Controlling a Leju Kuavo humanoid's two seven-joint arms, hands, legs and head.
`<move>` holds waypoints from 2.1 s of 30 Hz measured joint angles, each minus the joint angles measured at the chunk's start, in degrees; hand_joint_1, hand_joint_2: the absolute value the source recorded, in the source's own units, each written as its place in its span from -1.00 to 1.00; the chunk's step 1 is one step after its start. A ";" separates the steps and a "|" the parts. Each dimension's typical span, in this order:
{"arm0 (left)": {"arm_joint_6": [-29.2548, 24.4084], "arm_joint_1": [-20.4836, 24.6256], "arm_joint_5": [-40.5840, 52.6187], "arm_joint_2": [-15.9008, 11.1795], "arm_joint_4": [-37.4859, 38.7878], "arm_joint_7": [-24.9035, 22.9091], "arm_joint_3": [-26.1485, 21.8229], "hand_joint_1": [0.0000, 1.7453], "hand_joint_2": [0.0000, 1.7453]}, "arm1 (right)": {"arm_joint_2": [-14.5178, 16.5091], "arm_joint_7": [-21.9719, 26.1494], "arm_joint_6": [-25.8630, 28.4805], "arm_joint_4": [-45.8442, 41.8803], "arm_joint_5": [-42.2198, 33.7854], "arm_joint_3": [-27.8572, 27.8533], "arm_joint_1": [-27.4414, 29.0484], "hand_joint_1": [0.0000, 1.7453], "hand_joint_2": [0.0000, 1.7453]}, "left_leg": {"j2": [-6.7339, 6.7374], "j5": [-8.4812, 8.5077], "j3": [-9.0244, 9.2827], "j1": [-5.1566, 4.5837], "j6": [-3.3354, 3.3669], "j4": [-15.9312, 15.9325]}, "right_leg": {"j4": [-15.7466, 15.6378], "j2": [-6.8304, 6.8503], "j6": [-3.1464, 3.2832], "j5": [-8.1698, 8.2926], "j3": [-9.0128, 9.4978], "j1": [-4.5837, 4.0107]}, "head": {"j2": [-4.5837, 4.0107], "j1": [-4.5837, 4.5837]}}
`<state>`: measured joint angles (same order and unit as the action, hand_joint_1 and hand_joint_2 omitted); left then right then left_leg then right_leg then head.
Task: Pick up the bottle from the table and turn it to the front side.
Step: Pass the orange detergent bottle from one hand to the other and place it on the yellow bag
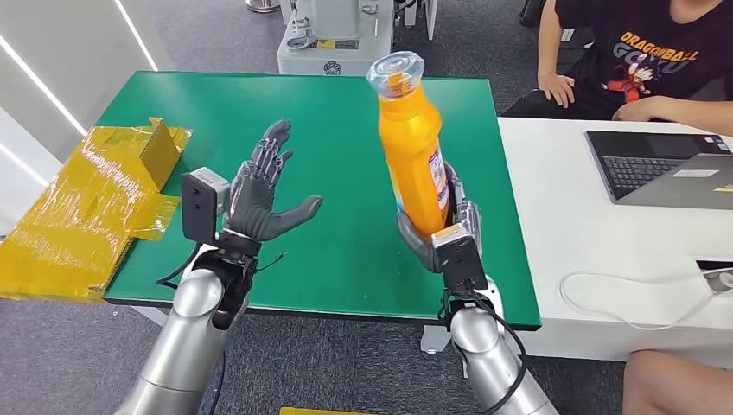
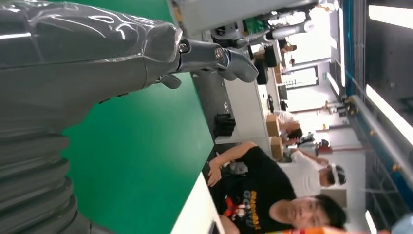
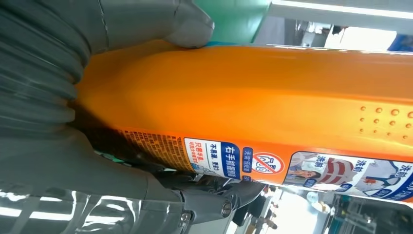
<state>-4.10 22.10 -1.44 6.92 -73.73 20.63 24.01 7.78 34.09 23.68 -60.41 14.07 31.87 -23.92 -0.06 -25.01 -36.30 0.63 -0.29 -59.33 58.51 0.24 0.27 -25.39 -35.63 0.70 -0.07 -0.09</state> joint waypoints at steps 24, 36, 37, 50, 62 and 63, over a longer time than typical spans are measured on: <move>10.28 14.92 -2.63 -2.20 13.87 -6.51 6.95 -1.00 1.00 | -3.09 1.41 -3.38 11.66 10.54 2.39 -5.19 1.00 1.00 | 0.01 0.00 -0.01 0.00 0.00 -0.02 | 0.01 -0.01 0.00 0.01 0.00 0.00 | 0.00 -0.01; 16.38 15.32 -12.41 -1.96 14.81 -10.67 10.09 -1.00 1.00 | -3.95 3.19 7.73 14.28 12.10 2.64 -6.33 1.00 1.00 | 0.00 0.00 -0.01 -0.01 0.00 -0.02 | 0.00 0.00 0.00 0.01 0.00 0.01 | 0.00 -0.01; 16.54 15.31 -13.32 -1.84 14.81 -10.98 10.39 -1.00 1.00 | -3.98 3.33 8.70 14.44 12.04 2.64 -6.51 1.00 1.00 | 0.00 0.00 -0.01 -0.01 0.00 -0.02 | 0.01 0.00 0.00 0.01 0.00 0.01 | 0.00 -0.01; 4.27 15.20 -17.30 0.88 14.80 -8.73 12.58 -1.00 1.00 | -2.52 4.20 12.73 16.25 8.67 2.62 -9.56 1.00 1.00 | 0.00 0.00 -0.02 0.00 0.00 -0.02 | 0.04 0.00 0.00 0.01 0.00 0.00 | 0.00 -0.01; -9.51 15.29 -14.36 4.06 14.76 -1.43 12.33 -1.00 1.00 | 1.84 4.16 10.18 19.32 4.78 2.62 -11.51 1.00 1.00 | -0.02 0.00 -0.02 0.00 0.00 -0.02 | 0.05 0.03 0.00 0.01 0.00 0.00 | 0.00 0.00; -9.66 15.29 -14.41 4.35 14.76 -1.37 12.30 -1.00 1.00 | 2.25 4.27 9.91 19.74 4.61 2.62 -11.62 1.00 1.00 | -0.02 0.00 -0.02 0.00 0.00 -0.02 | 0.04 0.03 0.00 0.01 0.00 0.00 | 0.00 0.00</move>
<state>-13.76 37.39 -15.85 11.27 -58.97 19.26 36.31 10.03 38.36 33.58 -40.68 18.68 34.49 -35.53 -0.07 -25.01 -36.32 0.63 -0.29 -59.35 58.55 0.27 0.27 -25.38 -35.62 0.71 -0.07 -0.09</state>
